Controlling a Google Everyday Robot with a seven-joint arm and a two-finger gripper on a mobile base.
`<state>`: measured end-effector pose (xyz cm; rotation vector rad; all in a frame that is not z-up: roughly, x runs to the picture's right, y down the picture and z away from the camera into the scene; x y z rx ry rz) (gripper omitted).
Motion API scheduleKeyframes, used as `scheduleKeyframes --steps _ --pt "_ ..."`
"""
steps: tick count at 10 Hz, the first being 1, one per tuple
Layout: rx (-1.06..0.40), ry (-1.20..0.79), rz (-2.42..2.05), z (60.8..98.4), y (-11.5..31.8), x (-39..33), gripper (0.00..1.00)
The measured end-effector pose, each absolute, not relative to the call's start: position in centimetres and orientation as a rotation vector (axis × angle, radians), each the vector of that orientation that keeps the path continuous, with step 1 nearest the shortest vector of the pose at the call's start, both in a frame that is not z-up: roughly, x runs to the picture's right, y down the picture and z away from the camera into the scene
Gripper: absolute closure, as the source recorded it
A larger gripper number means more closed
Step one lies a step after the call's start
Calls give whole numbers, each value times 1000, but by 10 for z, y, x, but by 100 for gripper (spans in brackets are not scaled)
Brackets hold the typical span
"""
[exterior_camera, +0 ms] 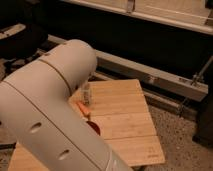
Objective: Push the eraser across the table
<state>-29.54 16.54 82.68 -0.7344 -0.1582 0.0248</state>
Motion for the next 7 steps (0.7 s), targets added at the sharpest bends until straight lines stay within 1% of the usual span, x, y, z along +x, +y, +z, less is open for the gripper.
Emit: scheduleKeyframes --steps 2,4,6,7 --pt "-700 -227 54 819 151 -332 100" --pt "-658 -301 66 817 124 -377 100" --pt "-596 -337 96 838 84 -403 100" --pt "-566 -339 121 856 65 -406 100"
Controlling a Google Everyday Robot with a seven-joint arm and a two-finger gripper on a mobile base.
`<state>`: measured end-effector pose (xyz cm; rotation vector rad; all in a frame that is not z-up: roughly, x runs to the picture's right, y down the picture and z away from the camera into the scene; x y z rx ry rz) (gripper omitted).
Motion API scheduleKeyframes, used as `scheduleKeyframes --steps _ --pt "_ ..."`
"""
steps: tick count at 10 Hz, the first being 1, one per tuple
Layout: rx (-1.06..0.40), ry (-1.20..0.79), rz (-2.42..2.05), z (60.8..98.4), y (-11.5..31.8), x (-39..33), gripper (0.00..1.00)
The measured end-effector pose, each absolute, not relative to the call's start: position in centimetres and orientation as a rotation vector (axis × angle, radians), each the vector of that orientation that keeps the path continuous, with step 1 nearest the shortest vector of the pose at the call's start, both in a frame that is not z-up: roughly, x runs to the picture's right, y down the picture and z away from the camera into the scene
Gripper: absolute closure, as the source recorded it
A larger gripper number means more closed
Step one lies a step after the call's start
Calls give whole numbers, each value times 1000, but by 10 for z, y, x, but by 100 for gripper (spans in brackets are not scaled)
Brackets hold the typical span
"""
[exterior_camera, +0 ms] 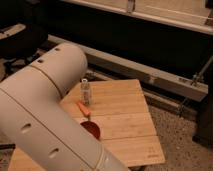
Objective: Push the eraser across the table
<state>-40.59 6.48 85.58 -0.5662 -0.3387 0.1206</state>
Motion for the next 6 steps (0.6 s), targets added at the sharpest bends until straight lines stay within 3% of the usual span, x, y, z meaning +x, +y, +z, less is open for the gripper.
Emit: scheduleKeyframes --steps 3,6 --pt "-517 -320 189 907 26 -394 100" --pt "-527 -300 206 930 25 -381 100"
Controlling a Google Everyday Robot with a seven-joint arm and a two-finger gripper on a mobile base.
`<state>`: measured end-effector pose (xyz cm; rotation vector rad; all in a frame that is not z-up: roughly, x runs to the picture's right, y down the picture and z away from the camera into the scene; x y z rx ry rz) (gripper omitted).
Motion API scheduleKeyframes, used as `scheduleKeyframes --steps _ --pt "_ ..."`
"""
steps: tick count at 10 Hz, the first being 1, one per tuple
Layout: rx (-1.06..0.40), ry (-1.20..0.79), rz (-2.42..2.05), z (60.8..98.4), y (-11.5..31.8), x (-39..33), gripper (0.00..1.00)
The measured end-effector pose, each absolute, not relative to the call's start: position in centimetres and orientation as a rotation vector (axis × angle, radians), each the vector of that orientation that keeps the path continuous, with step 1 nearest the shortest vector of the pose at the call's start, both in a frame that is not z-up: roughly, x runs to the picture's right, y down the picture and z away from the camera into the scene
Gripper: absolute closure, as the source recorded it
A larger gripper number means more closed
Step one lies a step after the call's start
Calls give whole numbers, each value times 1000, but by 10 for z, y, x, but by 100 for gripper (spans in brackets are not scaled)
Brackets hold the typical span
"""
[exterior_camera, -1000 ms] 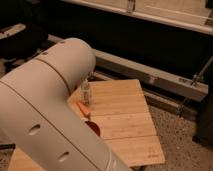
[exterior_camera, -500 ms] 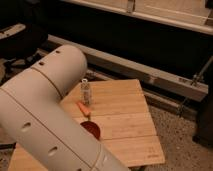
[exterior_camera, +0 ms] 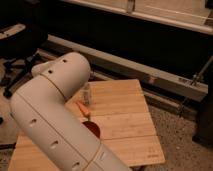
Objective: Push the eraser across the table
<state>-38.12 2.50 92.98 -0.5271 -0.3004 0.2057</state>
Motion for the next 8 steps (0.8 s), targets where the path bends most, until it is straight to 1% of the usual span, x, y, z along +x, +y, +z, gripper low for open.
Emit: scheduleKeyframes --steps 4,8 --pt "-563 -261 182 933 44 -362 100" --pt "-641 -195 183 919 87 -330 100"
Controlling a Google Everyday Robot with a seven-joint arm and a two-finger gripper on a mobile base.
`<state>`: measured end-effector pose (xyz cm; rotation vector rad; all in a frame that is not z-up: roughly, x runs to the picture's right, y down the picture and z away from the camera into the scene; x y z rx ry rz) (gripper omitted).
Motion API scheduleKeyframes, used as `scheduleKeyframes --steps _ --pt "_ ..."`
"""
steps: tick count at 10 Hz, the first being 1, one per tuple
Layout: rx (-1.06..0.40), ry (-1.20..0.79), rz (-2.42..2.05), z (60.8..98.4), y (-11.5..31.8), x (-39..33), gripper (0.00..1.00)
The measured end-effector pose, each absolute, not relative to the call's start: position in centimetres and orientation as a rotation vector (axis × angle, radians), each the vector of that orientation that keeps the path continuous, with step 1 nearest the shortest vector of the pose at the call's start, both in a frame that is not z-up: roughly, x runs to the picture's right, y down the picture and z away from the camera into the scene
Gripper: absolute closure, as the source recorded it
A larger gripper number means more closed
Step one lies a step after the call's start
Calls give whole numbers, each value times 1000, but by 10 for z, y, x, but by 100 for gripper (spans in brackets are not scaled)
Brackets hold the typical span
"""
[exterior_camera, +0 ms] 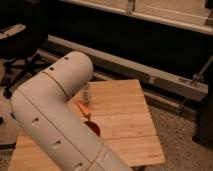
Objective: Push the eraser across the table
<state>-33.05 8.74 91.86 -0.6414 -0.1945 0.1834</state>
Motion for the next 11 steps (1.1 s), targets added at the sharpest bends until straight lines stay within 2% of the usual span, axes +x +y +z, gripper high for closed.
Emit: scheduleKeyframes --steps 3,5,8,11 --pt "-717 -125 175 893 133 -305 100" --pt "-764 -46 177 861 160 -270 100" --pt "-786 27 213 808 177 -238 100" --pt "-774 -43 330 781 170 -245 100"
